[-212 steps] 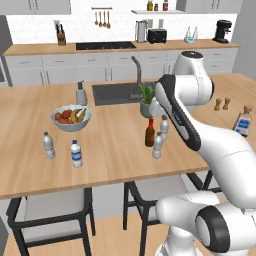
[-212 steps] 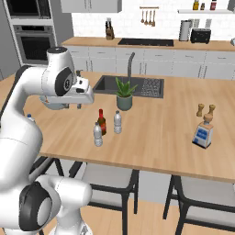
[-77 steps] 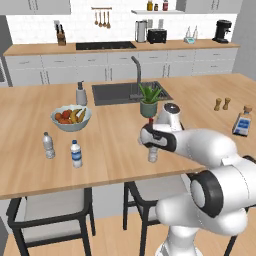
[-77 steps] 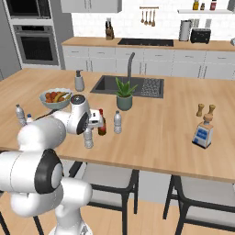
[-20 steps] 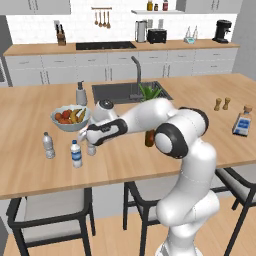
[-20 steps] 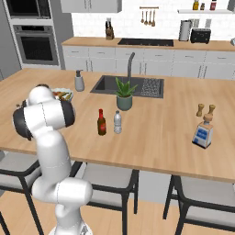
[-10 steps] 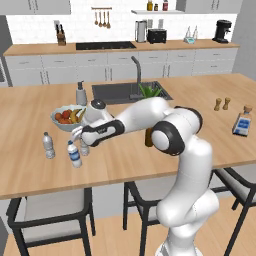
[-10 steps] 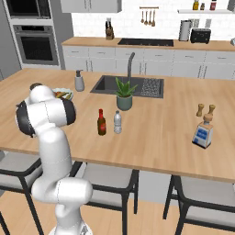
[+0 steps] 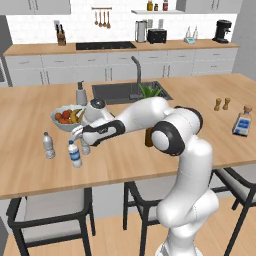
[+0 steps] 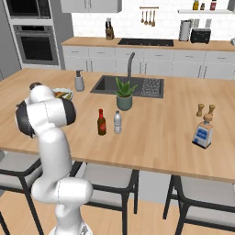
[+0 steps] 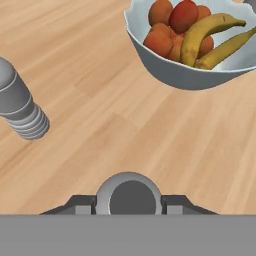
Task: Move the plastic bottles in the middle to the plastics group, and the glass bottles in the middle to the glass group.
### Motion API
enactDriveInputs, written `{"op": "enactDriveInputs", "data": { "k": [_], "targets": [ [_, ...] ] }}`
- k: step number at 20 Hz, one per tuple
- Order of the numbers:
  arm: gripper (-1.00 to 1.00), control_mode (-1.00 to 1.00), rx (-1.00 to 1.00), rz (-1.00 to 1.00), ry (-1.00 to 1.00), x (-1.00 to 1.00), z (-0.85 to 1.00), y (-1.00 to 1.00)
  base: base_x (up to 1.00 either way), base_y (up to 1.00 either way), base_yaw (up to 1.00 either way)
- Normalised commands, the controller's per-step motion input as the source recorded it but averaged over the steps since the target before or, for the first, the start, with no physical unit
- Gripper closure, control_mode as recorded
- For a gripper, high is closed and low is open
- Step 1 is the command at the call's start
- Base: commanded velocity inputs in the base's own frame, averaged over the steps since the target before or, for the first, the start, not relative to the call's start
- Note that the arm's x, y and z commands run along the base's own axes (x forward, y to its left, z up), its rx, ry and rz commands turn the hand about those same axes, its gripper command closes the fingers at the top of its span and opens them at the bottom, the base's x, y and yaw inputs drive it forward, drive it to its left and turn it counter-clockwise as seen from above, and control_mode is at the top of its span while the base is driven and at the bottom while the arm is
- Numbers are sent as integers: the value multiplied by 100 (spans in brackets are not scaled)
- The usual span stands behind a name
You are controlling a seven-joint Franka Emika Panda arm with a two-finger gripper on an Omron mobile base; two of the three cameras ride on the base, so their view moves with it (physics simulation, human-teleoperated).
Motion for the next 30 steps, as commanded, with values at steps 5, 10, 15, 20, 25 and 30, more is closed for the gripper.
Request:
{"op": "enactDriveInputs", "data": {
  "k": [5,10,15,20,25,30],
  "targets": [
    [100,-100,0,0,-1,0,0,-18,0,0,0],
    [100,-100,0,0,0,5,-2,0,0,0,0],
    [100,-100,0,0,1,2,-1,-8,0,0,0],
    [100,-100,0,1,4,0,0,-12,0,0,0],
    [100,-100,0,3,1,0,-3,-6,0,0,0],
    [100,-100,0,1,0,0,-26,-1,0,0,0]
  ]
}}
